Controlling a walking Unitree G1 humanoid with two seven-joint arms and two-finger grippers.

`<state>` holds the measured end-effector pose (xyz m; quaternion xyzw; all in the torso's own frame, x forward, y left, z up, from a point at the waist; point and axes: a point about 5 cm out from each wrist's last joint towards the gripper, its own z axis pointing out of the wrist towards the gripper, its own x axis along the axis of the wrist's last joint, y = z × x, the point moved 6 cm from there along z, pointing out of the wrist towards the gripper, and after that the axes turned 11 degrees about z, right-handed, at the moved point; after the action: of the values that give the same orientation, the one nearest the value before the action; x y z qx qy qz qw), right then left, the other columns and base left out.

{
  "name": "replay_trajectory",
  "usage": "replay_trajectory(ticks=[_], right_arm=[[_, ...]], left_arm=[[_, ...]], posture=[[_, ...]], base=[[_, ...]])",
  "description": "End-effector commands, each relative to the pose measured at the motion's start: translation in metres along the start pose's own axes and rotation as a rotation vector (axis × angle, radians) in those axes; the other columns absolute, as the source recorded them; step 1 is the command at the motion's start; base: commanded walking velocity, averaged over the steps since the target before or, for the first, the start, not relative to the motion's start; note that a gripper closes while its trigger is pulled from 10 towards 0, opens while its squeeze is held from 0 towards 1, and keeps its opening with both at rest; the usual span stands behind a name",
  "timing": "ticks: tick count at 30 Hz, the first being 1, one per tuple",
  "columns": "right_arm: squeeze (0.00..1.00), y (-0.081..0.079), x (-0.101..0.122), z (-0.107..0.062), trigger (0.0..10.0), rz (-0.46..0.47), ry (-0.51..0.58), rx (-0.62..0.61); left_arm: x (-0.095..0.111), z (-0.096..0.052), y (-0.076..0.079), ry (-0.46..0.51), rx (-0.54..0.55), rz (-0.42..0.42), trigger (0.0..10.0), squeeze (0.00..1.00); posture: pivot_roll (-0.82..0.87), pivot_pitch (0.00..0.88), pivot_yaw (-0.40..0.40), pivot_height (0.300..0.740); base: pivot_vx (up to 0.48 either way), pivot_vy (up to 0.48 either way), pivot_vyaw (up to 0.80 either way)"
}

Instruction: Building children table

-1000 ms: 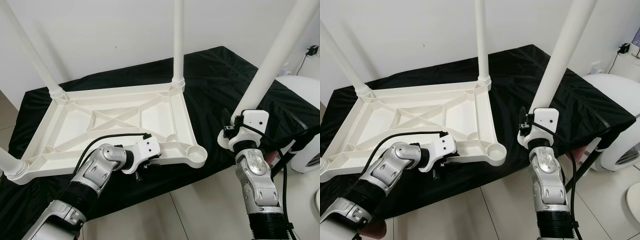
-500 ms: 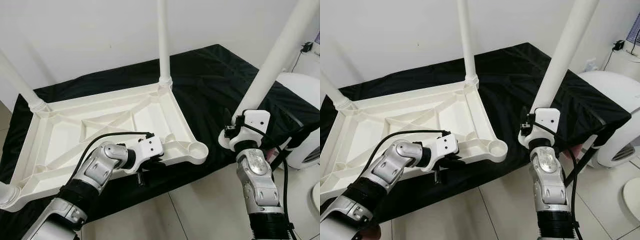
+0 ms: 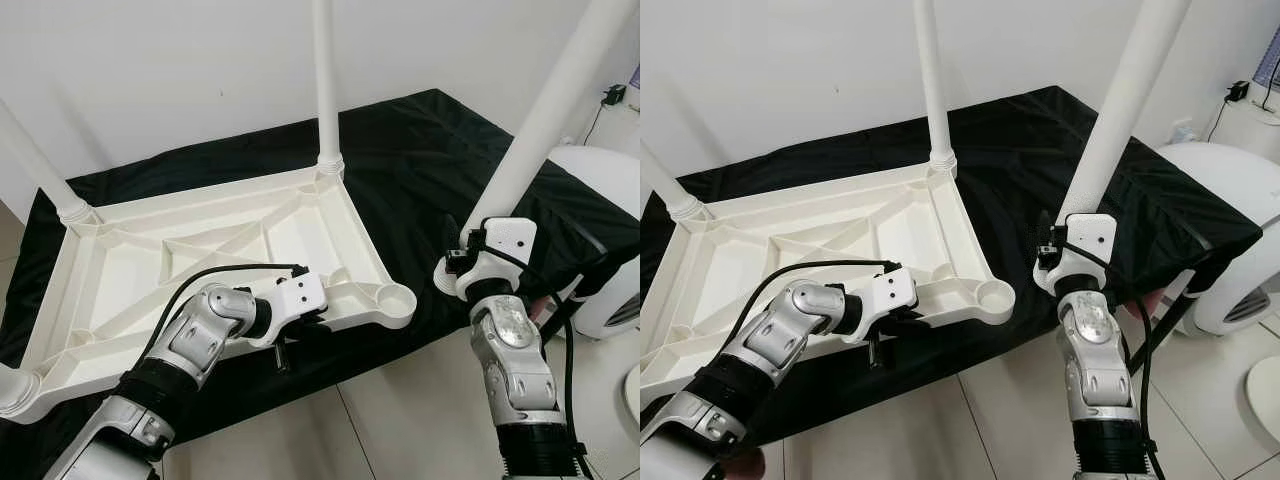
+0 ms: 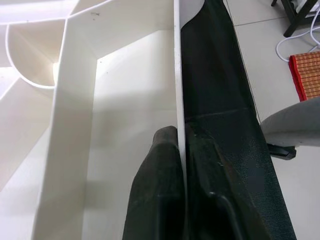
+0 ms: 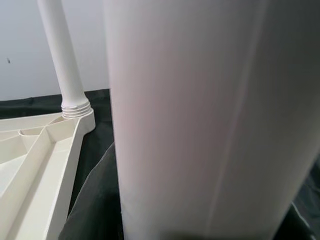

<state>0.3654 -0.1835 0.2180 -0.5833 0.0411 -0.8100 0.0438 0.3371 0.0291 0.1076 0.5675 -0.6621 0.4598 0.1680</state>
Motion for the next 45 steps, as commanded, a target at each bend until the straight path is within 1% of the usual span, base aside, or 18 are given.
replay_trajectory(ticks=[1,3,4,6,7,14,17,18,26,27,36,40,41,45], right_arm=[[0.0,-0.006,0.002,0.003,10.0,0.005,0.007,0.021],[0.0,-0.008,0.002,0.004,10.0,0.008,0.009,0.027],[0.0,-0.009,0.002,0.004,10.0,0.008,0.01,0.03],[0.0,-0.009,0.002,0.004,10.0,0.008,0.01,0.032],[0.0,-0.009,0.002,0.005,10.0,0.008,0.009,0.033],[0.0,-0.01,0.001,0.005,10.0,0.008,0.007,0.039],[0.0,-0.01,0.001,0.005,10.0,0.008,0.006,0.041],[0.0,-0.01,0.001,0.005,10.0,0.008,0.006,0.041],[0.0,-0.01,0.0,0.004,10.0,0.008,0.004,0.039],[0.0,-0.009,0.0,0.003,10.0,0.006,0.001,0.037],[0.0,-0.007,0.0,0.003,10.0,0.003,0.0,0.034],[0.0,-0.007,0.0,0.003,10.0,0.004,-0.001,0.035],[0.0,-0.007,0.0,0.003,10.0,0.003,-0.001,0.035],[0.0,-0.007,0.0,0.004,10.0,0.003,-0.001,0.035]], left_arm=[[-0.009,-0.003,-0.011,-0.041,0.079,-0.021,10.0,1.0],[-0.01,-0.003,-0.013,-0.05,0.09,-0.015,10.0,1.0],[-0.01,-0.002,-0.014,-0.053,0.096,-0.015,10.0,0.16],[-0.01,-0.002,-0.014,-0.054,0.101,-0.017,10.0,0.16],[-0.01,-0.002,-0.014,-0.053,0.101,-0.014,10.0,0.0],[-0.005,0.001,-0.013,-0.037,0.111,-0.021,10.0,0.0],[0.001,0.004,-0.014,-0.019,0.12,-0.024,10.0,0.0],[0.007,0.007,-0.017,0.0,0.137,-0.033,10.0,0.0],[0.014,0.011,-0.018,0.019,0.154,-0.038,10.0,0.0],[0.019,0.013,-0.019,0.032,0.167,-0.048,10.0,0.0],[0.016,0.018,-0.015,0.02,0.18,-0.06,10.0,0.0],[0.015,0.02,-0.01,0.018,0.166,-0.067,10.0,0.0],[0.015,0.021,-0.009,0.018,0.164,-0.066,10.0,1.0],[0.015,0.02,-0.01,0.014,0.165,-0.059,10.0,1.0]], posture=[[-0.13,0.059,0.107,0.74],[-0.13,0.057,0.105,0.74],[-0.13,0.057,0.105,0.74],[-0.13,0.057,0.105,0.74],[-0.13,0.057,0.105,0.74],[-0.12,0.052,0.1,0.74],[-0.12,0.05,0.099,0.74],[-0.12,0.054,0.099,0.74],[-0.12,0.06,0.1,0.74],[-0.12,0.066,0.1,0.74],[-0.12,0.067,0.099,0.74],[-0.12,0.07,0.099,0.74],[-0.12,0.072,0.097,0.74],[-0.12,0.073,0.096,0.74]], base=[[0.0,0.0,0.0],[0.0,0.0,0.0],[0.0,0.0,0.0],[0.0,0.0,0.0],[0.0,0.0,0.0],[0.0,0.0,0.0],[0.0,0.0,0.0],[0.0,0.0,0.0],[0.0,0.0,0.0],[0.0,0.0,0.0],[0.0,0.0,0.0],[0.0,0.0,0.0],[0.0,0.0,0.0],[0.0,0.0,0.0]])
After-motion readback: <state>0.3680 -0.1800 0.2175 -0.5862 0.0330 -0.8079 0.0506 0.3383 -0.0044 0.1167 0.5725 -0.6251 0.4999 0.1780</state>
